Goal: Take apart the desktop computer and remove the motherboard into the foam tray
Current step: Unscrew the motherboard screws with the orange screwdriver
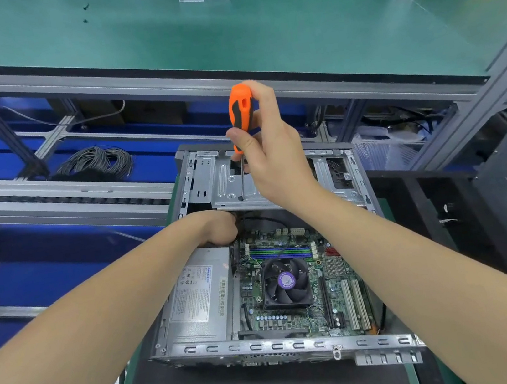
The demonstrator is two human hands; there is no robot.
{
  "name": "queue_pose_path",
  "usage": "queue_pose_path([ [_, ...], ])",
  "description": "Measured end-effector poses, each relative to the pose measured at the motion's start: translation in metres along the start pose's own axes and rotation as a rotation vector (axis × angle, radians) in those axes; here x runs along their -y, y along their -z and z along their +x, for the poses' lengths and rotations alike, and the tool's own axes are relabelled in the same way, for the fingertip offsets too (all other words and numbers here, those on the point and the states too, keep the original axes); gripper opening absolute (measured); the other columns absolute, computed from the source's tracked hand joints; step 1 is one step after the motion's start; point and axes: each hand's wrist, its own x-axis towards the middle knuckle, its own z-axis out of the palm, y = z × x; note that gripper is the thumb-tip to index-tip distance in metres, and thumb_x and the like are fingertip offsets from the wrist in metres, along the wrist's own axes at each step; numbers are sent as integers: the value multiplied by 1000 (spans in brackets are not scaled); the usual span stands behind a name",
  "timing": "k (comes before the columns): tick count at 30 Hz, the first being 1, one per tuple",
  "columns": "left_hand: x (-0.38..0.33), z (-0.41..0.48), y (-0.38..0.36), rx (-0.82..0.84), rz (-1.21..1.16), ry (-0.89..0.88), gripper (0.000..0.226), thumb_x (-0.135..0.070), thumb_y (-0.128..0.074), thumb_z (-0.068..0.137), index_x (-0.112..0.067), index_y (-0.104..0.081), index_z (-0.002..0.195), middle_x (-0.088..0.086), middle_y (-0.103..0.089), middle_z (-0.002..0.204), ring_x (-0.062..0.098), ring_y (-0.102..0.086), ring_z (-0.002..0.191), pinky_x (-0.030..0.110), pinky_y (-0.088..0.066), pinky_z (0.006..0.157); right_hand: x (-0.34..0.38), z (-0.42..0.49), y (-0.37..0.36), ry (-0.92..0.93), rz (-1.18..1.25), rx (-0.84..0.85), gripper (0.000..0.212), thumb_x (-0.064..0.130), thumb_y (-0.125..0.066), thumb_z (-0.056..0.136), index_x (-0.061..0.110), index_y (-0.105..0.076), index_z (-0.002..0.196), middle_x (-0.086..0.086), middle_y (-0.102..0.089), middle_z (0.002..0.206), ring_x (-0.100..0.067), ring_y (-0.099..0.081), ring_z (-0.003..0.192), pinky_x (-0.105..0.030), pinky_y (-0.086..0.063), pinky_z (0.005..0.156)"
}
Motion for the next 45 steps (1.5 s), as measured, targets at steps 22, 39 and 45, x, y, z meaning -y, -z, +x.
queue_pose_path([
  [22, 4, 7, -2, 5, -24, -7, 44, -10, -42, 101, -3, -50, 143, 16, -55, 144, 28, -57, 109, 35, -49, 95, -1, 3, -1, -44, -39, -51, 45, 21, -58, 104, 35, -36, 141, -1, -63, 95, -20, -69, 72, -44, -60, 68],
  [39, 2, 4, -2, -12, -86, 7, 46, -11, -41, 102, -3, -46, 148, 17, -50, 149, 26, -52, 108, 32, -42, 88, 1, 2, -1, -48, -42, -38, 45, 20, -57, 105, 28, -37, 145, -2, -63, 97, -24, -70, 76, -38, -60, 68],
  [45, 2, 3, -3, -11, -133, 39, 46, -12, -41, 103, -3, -45, 148, 17, -51, 149, 27, -53, 109, 32, -44, 89, 1, 1, 0, -37, -57, -36, 46, 20, -57, 105, 29, -36, 145, -3, -63, 98, -23, -69, 76, -42, -60, 70],
])
